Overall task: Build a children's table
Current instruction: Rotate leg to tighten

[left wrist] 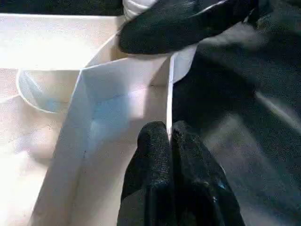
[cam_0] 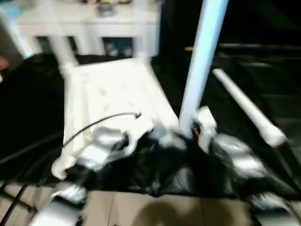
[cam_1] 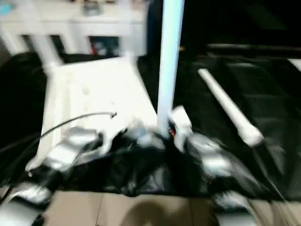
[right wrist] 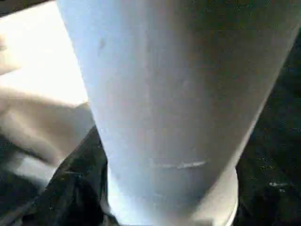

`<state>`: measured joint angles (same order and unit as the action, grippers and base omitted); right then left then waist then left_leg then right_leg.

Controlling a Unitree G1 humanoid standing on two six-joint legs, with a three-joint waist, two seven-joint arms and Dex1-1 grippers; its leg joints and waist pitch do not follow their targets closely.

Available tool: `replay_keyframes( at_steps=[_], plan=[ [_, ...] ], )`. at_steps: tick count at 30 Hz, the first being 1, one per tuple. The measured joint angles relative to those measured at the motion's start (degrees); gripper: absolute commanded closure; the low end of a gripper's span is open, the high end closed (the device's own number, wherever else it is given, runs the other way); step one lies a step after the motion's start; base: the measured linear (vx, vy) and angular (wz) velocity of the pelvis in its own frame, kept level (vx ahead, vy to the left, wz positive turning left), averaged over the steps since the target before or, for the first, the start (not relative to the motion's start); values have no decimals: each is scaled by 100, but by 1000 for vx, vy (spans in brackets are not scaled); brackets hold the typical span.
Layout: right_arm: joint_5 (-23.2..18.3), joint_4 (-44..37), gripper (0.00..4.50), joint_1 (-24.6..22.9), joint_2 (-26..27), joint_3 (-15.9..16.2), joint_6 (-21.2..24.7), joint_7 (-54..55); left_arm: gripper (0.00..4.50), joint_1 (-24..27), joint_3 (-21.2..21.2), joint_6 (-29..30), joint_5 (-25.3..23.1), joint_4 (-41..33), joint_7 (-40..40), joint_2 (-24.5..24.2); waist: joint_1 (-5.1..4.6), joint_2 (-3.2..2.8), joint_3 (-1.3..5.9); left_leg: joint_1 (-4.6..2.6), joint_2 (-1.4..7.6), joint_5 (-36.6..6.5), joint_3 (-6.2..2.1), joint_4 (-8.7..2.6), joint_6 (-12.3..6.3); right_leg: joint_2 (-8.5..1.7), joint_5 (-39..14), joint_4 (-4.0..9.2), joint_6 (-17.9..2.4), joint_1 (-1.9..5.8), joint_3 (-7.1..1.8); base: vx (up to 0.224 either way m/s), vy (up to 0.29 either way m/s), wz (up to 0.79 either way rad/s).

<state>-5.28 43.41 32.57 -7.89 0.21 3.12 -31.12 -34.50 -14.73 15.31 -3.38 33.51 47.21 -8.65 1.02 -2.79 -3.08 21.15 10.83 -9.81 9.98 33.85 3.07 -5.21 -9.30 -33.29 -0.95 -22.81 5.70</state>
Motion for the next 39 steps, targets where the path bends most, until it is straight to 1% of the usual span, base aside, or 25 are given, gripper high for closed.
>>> replay_keyframes(
  at_steps=[2, 5, 7, 10, 11, 12, 13, 15, 17, 18, 19, 22, 25, 28, 31, 33, 34, 35, 39],
  plan=[
    [37, 209, 176, 153, 91, -35, -47, 401, 450, -6, 31, 104, -28, -2, -300, 152, -60, -18, 7, 3, -2, 0, 0, -5, -1, -1, 0, 17, 0, 2, 2, 0, 0, 0],
    [123, 303, 176, 190, 148, -35, -221, 594, 450, -3, 33, 158, -51, -46, -427, 215, -73, -21, 10, 7, -3, 0, 0, -5, -1, -2, 0, 16, 0, 3, 0, 0, 0, 0],
    [125, 304, 107, 189, 149, -41, -272, 577, 450, 13, 33, 173, -56, -103, -426, 215, -71, -22, 10, 13, -3, 0, 0, -5, -2, -2, 4, 14, -3, -1, 0, 0, 0, 0],
    [69, 316, 98, 187, 173, -119, -333, 379, 450, 47, 35, 166, -72, -181, -382, 189, -71, -21, 10, 21, -3, -3, 1, -10, -5, -2, 27, 12, -15, -9, 0, 0, 0, 0],
    [7, 316, 71, 179, 173, -161, -336, 185, 450, 101, 41, 130, -71, -255, -316, 127, -77, -22, 10, 20, -1, -3, 3, -17, -5, -2, 31, 12, -18, -12, 0, 0, 0, 0],
    [-43, 316, 71, 171, 172, -194, -336, 48, 450, 137, 53, 116, -67, -299, -240, 89, -81, -22, 10, 28, 1, -3, 3, -22, -5, -1, 37, 11, -24, -13, 2, 0, 0, 0],
    [-140, 315, 56, 153, 163, -209, -339, -175, 450, 207, 81, 97, -55, -383, -145, 27, -86, -22, 11, 27, 3, -3, 3, -31, -5, 0, 37, 7, -25, -14, 4, 0, 0, 0],
    [-188, 284, 39, 97, 100, -173, -372, -528, 450, 294, 92, 71, -18, -492, 15, -85, -82, -26, 12, 28, 9, -3, 3, -38, -5, 4, 37, 0, -25, -16, 8, 0, 0, 0],
    [-184, 227, 20, 52, -17, -35, -392, -874, 450, 366, 74, 44, 33, -590, 238, -192, -61, -31, 14, 22, 13, -2, 3, -46, -4, 5, 37, -3, -25, -22, 12, 0, 0, 0],
    [-184, 157, 20, 11, -108, 54, -392, -1068, 450, 393, 49, -1, 60, -626, 359, -250, -45, -32, 15, 21, 13, -2, 2, -46, -4, 5, 37, -3, -24, -23, 13, 0, 0, 0],
    [-185, 15, 20, -88, -253, 179, -392, -1377, 450, 430, -10, -65, 106, -669, 525, -324, -5, -39, 18, 14, 12, -2, 1, -45, -4, 5, 36, -2, -24, -24, 13, 0, 0, 0],
    [-188, -188, 20, -213, -491, 327, -400, -1966, 450, 463, -81, -163, 169, -718, 846, -451, 93, -43, 17, 19, 11, -3, 3, -34, -3, 4, 38, -2, -25, -24, 8, 0, 0, 0],
    [-202, -452, 20, -379, -807, 455, -389, -2621, 450, 471, -139, -170, 258, -743, 1235, -613, 144, -41, 16, 24, 10, -2, 9, -28, -3, 3, 37, -2, -25, -21, -1, 0, 0, 0],
    [-295, -625, 20, -458, -962, 504, -341, -3073, 450, 472, -186, -169, 305, -790, 1536, -712, 177, -37, 13, 26, 9, -3, 10, -23, -3, 1, 38, -1, -25, -21, -3, 0, 0, 0],
    [-363, -854, 53, -573, -1159, 644, -301, -3479, 450, 473, -240, -130, 386, -841, 1879, -858, 214, -30, 9, 27, 10, -3, 11, -25, -3, 2, 37, -1, -25, -22, -2, 0, 0, 0],
    [-386, -934, 58, -593, -1235, 678, -242, -3609, 450, 474, -261, -73, 447, -870, 2028, -925, 236, -30, 9, 27, 10, -3, 10, -26, -3, 2, 37, -1, -25, -22, -2, 0, 0, 0],
    [-397, -975, 71, -597, -1277, 709, -213, -3699, 450, 475, -273, -50, 467, -898, 2103, -985, 248, -29, 9, 27, 10, -3, 11, -26, -3, 2, 37, -2, -25, -22, -2, 0, 0, 0],
    [-405, -992, 96, -599, -1290, 712, -193, -3750, 450, 475, -280, -47, 477, -906, 2136, -1009, 252, -28, 9, 27, 10, -3, 10, -26, -3, 2, 37, -2, -25, -22, -2, 0, 0, 0],
    [-417, -1195, 109, -662, -1395, 780, -62, -3991, 450, 475, -323, -44, 529, -928, 2393, -1127, 270, -25, 8, 33, 10, -2, 11, -24, -3, 1, 36, -1, -24, -22, -2, 0, 0, 0]
  ],
)
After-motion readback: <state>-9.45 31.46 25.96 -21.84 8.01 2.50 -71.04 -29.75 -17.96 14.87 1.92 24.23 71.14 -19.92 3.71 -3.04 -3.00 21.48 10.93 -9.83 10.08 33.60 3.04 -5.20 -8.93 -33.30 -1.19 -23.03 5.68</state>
